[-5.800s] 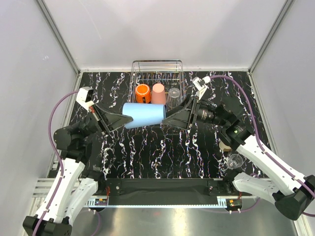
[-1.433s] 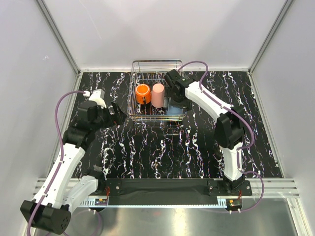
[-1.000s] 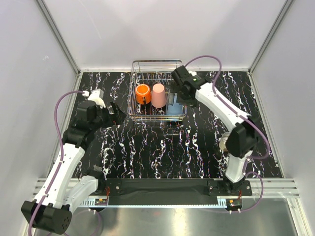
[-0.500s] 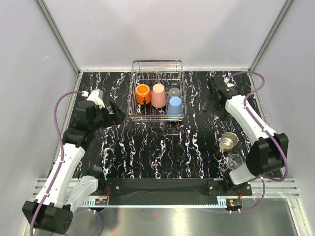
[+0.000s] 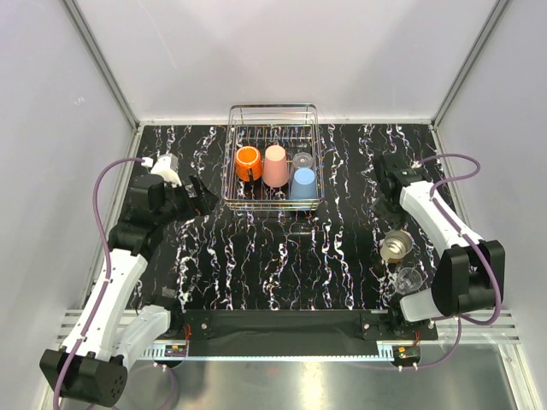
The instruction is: Load the cups into the dish rack
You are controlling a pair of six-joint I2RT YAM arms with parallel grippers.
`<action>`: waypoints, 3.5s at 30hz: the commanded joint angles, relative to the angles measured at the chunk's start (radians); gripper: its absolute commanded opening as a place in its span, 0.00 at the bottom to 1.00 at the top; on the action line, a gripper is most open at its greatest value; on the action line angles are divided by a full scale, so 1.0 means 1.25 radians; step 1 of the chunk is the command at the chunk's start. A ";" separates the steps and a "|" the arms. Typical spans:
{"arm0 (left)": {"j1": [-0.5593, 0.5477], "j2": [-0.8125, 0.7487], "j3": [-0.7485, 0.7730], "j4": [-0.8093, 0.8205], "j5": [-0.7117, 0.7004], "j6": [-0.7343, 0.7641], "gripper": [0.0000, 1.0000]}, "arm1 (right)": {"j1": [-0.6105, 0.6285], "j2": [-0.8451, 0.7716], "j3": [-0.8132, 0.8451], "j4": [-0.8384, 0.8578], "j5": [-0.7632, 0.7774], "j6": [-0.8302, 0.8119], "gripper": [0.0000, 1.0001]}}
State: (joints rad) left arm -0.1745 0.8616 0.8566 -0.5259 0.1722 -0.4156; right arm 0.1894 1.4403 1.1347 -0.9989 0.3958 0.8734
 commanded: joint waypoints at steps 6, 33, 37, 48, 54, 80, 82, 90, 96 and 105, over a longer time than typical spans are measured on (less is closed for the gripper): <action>0.007 0.003 -0.010 0.041 0.024 0.002 0.96 | -0.023 -0.054 -0.100 0.025 0.055 0.120 0.57; 0.019 0.014 -0.014 0.046 0.045 0.000 0.96 | -0.052 -0.195 -0.162 0.215 -0.170 -0.021 0.00; 0.023 0.019 -0.015 0.051 0.054 -0.001 0.96 | -0.051 -0.266 -0.160 0.304 -0.356 -0.088 0.00; 0.034 0.029 -0.019 0.059 0.073 -0.006 0.96 | -0.040 -0.305 -0.203 0.684 -0.907 -0.026 0.00; 0.037 0.025 -0.037 0.106 0.169 -0.005 0.96 | 0.030 -0.298 -0.213 0.945 -1.086 0.079 0.00; -0.263 -0.133 -0.110 0.570 0.475 -0.153 0.99 | 0.295 -0.271 -0.183 1.153 -1.085 0.152 0.00; -0.273 -0.126 -0.105 0.573 0.465 -0.157 0.99 | 0.307 -0.276 -0.179 1.150 -1.080 0.148 0.00; -0.300 -0.128 -0.068 0.481 0.397 -0.108 0.99 | 0.330 -0.312 -0.137 0.993 -1.036 0.062 0.00; -0.300 -0.164 -0.079 0.498 0.395 -0.104 0.99 | 0.331 -0.317 -0.127 1.009 -1.057 0.067 0.00; -0.317 -0.131 -0.094 0.565 0.407 -0.156 0.99 | 0.355 -0.281 -0.119 1.063 -1.048 0.088 0.00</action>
State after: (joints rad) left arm -0.5571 0.6880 0.7273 0.1024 0.6846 -0.5980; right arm 0.6205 1.0824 0.9295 0.2493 -0.9096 0.9802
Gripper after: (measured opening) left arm 0.988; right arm 0.030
